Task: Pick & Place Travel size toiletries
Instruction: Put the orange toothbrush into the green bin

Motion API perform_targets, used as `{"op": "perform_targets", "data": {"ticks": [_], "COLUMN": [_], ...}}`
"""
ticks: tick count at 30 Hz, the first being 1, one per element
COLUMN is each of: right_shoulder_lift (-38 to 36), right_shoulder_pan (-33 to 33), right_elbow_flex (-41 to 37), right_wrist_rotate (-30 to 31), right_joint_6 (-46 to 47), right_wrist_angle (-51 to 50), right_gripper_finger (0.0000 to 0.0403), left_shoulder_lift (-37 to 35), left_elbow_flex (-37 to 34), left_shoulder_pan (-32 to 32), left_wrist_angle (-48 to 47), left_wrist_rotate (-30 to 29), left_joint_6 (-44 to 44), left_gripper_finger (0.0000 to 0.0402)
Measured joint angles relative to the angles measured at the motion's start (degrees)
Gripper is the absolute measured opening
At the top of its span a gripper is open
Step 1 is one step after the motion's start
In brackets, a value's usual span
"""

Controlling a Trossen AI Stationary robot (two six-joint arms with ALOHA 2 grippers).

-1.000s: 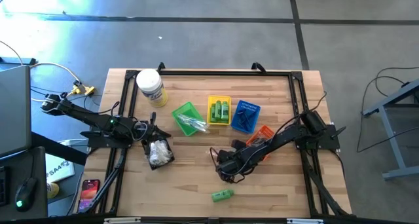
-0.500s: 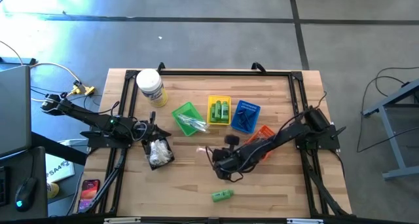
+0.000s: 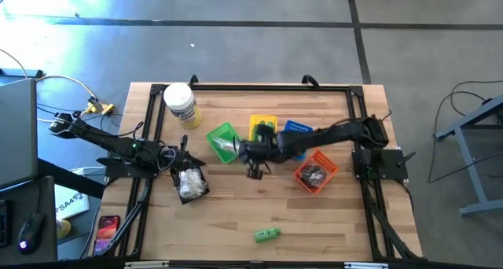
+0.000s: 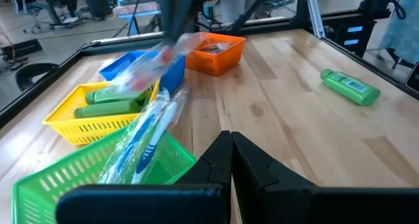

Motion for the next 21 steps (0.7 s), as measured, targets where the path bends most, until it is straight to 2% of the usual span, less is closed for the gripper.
{"op": "perform_targets", "data": {"ticks": [9, 13, 17, 21], "right_shoulder_lift": [1.9, 7.9, 15.8, 20.2], "right_shoulder_pan": [-7.5, -8.3, -9.0, -9.4], "right_elbow_flex": [7.1, 16.8, 26.4, 30.2], "right_wrist_rotate": [-5.5, -6.7, -6.1, -6.4], "right_joint_6": [-8.5, -10.9, -9.6, -9.0], "right_wrist_angle": [-1.1, -6.3, -16.1, -18.3], "right_gripper_finger": [0.0004, 0.0004, 0.0004, 0.0004], "left_shoulder_lift": [0.0, 0.0, -0.1, -0.1], "left_elbow_flex": [0.0, 0.0, 0.0, 0.0], "left_shoulder_pan": [0.0, 0.0, 0.0, 0.0], "left_wrist_angle": [-0.3, -0.3, -0.1, 0.0], "left_wrist_rotate": [0.0, 0.0, 0.0, 0.0], "left_joint_6": [1.3, 2.1, 2.1, 2.0], "left_gripper_finger": [0.0000, 0.0000, 0.0000, 0.0000]}}
